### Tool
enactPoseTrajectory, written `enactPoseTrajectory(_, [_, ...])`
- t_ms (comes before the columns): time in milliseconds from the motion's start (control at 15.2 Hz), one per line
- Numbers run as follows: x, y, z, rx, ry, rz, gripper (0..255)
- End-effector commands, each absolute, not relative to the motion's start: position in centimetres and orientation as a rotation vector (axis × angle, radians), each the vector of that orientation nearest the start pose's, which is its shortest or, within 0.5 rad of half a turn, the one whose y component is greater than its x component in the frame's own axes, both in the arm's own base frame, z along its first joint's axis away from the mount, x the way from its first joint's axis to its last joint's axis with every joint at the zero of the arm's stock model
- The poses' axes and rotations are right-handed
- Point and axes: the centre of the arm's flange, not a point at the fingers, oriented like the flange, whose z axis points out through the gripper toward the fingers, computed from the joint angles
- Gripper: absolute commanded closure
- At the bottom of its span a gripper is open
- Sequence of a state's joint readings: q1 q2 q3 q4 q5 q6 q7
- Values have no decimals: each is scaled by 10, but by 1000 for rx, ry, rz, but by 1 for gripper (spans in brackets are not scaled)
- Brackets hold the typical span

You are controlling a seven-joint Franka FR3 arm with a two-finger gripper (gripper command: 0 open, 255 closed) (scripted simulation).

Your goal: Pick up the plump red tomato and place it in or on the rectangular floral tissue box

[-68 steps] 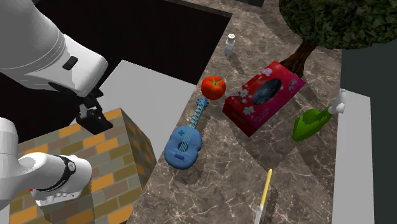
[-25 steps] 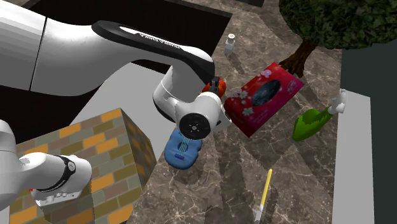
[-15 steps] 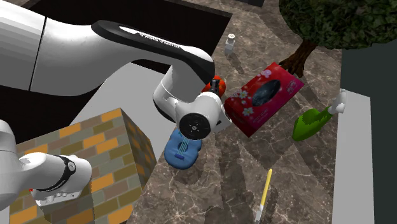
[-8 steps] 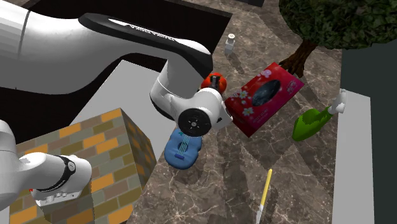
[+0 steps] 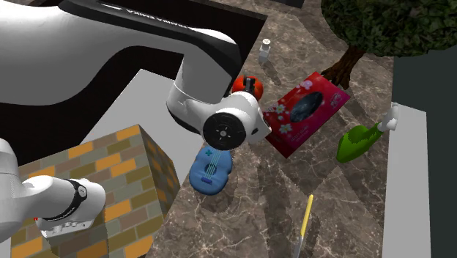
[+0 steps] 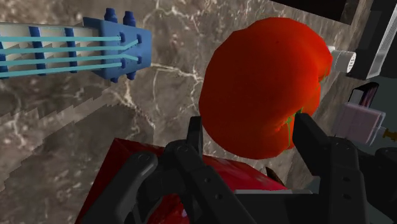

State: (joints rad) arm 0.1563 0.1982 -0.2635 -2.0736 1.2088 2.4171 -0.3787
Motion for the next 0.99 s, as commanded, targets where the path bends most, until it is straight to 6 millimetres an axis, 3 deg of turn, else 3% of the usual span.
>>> enactPoseTrajectory(0, [591, -56, 367, -2263, 712, -419, 255])
enactPoseTrajectory(924, [591, -56, 441, -2263, 712, -419, 255])
